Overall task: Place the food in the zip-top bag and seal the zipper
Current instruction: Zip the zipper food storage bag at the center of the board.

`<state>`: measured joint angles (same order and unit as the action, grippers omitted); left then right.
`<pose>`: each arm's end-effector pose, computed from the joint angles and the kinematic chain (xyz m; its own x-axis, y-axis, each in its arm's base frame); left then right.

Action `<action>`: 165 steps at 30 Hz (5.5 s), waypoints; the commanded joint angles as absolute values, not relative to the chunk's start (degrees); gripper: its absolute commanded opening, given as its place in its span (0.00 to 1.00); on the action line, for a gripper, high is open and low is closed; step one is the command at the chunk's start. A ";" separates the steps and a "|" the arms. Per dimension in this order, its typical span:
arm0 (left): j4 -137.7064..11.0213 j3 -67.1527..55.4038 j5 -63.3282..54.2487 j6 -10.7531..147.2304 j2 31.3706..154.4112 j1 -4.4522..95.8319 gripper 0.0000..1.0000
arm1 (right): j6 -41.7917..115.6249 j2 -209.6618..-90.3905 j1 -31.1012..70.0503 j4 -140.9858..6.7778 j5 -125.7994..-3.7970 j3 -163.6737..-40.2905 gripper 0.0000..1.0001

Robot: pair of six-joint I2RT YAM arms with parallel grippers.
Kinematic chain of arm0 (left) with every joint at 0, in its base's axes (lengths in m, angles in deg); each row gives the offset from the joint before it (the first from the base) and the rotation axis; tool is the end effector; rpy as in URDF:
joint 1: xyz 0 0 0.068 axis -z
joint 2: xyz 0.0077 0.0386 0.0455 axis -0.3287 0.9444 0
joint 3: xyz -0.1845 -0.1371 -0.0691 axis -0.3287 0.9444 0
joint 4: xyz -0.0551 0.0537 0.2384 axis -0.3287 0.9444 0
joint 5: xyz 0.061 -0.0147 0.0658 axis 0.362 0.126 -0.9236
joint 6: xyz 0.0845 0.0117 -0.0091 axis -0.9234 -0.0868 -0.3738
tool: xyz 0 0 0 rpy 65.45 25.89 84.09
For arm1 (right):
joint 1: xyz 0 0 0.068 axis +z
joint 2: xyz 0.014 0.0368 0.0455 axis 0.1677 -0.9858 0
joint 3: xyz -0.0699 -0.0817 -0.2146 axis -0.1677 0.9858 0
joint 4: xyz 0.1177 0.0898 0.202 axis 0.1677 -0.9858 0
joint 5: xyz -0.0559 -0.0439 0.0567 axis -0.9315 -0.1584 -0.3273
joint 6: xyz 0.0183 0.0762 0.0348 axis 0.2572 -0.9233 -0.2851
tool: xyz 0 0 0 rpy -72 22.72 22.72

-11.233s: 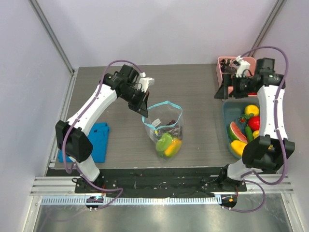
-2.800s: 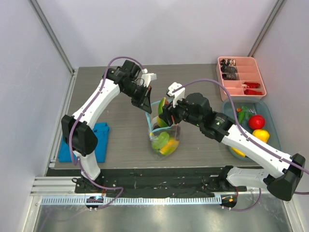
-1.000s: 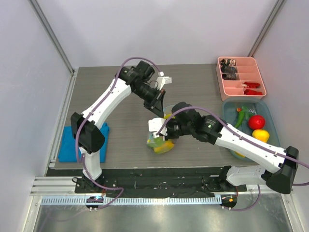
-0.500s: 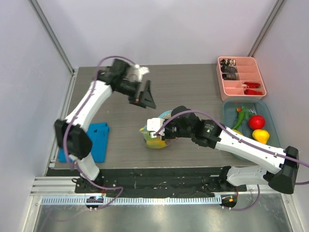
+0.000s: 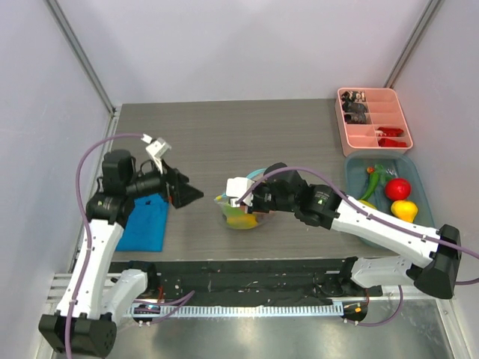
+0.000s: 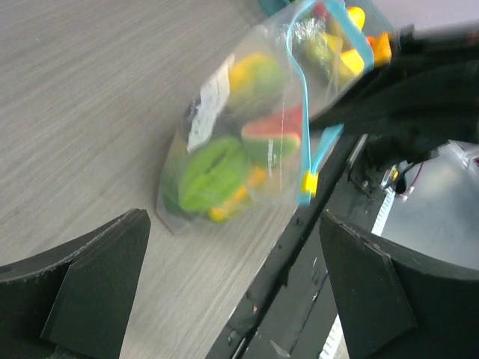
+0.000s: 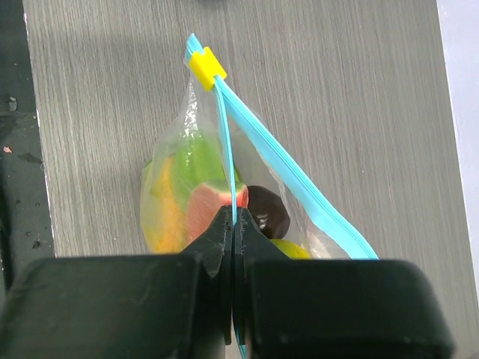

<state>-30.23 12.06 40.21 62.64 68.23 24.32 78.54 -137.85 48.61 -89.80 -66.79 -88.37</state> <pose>0.2034 -0.0789 0.3105 -0.5368 -0.0147 -0.8436 0.7073 0.5373 -0.4594 0.1541 0.2633 0.2846 0.2917 -0.6085 -0.7380 -0.8826 0.1262 -0.4529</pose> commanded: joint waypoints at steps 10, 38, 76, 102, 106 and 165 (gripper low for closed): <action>-62.53 33.42 45.21 61.30 61.16 28.85 0.86 | 75.99 -139.70 48.62 -85.32 -69.01 -91.65 0.01; -66.08 28.95 37.56 50.69 70.04 42.39 0.01 | 72.92 -138.82 48.62 -88.65 -66.83 -97.34 0.72; -59.92 27.27 39.49 42.51 68.55 43.27 0.00 | 78.45 -150.86 46.16 -90.59 -48.53 -106.24 0.30; -56.58 27.45 34.22 45.32 63.37 41.52 0.00 | 84.24 -144.01 31.40 -102.53 -48.62 -100.62 0.01; -55.53 27.53 33.96 44.97 63.01 40.99 0.00 | 87.76 -142.78 26.84 -105.79 -48.18 -99.56 0.01; -20.89 -13.59 13.84 35.48 94.20 60.76 0.66 | 91.63 -136.36 7.57 -117.57 -37.20 -100.26 0.01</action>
<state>-23.63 -10.76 20.54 39.86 91.04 58.08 92.90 -138.66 7.12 -120.11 -39.23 -99.78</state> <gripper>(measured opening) 0.672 0.051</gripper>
